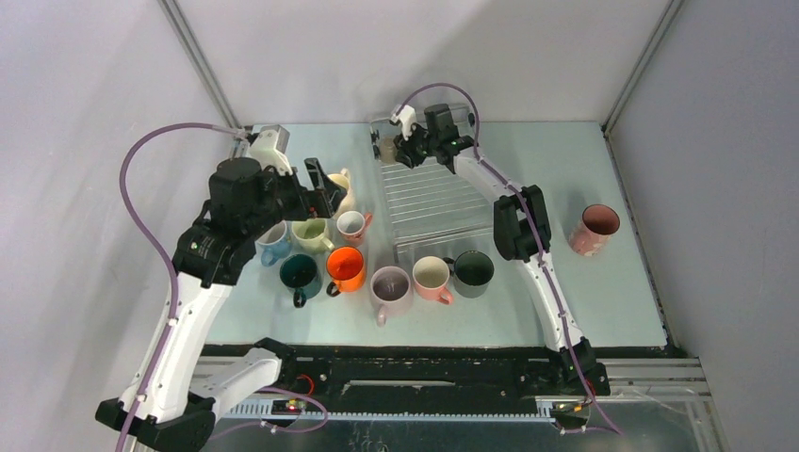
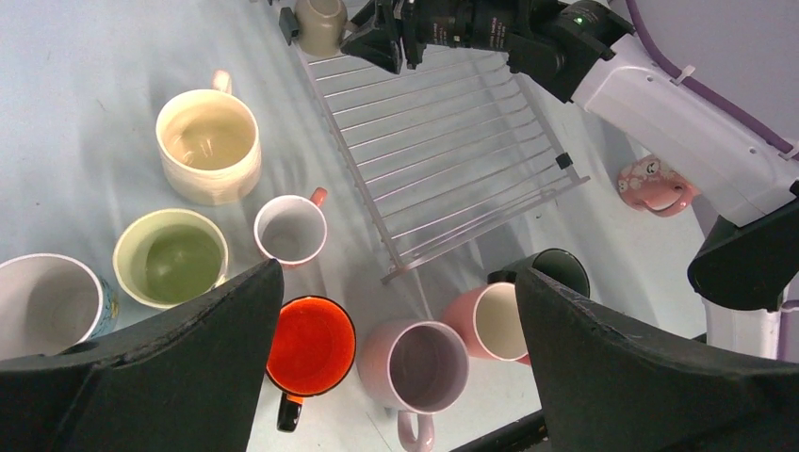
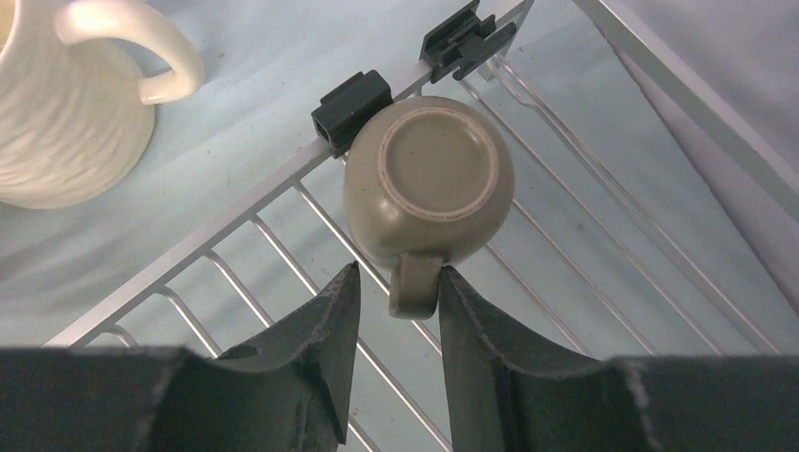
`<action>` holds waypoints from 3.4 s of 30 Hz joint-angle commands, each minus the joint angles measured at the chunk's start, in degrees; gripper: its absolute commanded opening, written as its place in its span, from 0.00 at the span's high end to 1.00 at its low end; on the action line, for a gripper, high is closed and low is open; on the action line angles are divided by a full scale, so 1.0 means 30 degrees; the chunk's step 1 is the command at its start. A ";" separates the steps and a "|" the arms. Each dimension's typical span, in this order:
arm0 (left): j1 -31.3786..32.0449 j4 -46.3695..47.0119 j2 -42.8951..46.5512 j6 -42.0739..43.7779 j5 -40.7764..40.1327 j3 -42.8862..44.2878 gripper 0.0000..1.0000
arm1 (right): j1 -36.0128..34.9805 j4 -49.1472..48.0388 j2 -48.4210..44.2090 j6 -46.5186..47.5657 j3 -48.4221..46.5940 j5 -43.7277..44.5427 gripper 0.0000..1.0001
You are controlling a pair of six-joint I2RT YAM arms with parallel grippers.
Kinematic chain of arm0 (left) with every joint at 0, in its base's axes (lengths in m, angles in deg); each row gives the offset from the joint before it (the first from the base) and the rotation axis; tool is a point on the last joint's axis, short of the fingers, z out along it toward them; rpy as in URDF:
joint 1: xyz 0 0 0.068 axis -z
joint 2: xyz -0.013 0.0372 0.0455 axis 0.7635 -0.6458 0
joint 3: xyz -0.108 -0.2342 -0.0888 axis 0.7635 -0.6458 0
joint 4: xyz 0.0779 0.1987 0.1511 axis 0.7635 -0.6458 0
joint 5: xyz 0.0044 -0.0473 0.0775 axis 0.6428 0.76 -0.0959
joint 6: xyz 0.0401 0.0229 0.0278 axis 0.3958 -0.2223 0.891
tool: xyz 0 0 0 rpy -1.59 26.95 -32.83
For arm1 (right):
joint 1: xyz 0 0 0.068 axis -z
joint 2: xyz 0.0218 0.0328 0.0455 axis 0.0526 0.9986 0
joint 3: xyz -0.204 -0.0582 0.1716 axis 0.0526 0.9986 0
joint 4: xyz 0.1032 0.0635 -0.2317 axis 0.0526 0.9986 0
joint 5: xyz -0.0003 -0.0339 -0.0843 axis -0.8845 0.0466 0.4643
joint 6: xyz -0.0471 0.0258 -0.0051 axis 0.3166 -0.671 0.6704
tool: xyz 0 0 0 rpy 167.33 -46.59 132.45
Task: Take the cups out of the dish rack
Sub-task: Unload the cup from the dish rack, then place the cup at the center of the board.
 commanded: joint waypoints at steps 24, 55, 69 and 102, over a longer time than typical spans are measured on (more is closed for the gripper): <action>-0.0015 0.1343 0.0213 -0.0416 0.0175 -0.0339 0.00 | -0.0556 -0.2387 -0.3622 -0.0717 0.2772 0.3556 1.00; -0.1575 1.6927 -0.3196 -1.2875 0.6660 -0.5899 0.00 | -0.1082 -0.1904 -1.7614 -1.1707 1.3306 0.4466 1.00; -0.0881 2.3530 -0.5918 -1.8184 0.8027 -0.7015 0.03 | -0.1285 -0.3706 -2.1835 -1.6093 1.6672 0.1646 1.00; 0.1217 3.5981 -0.9889 -2.7403 0.7960 -0.6241 0.80 | 0.0161 -0.9657 -2.3435 -2.2696 1.9973 -0.3157 1.00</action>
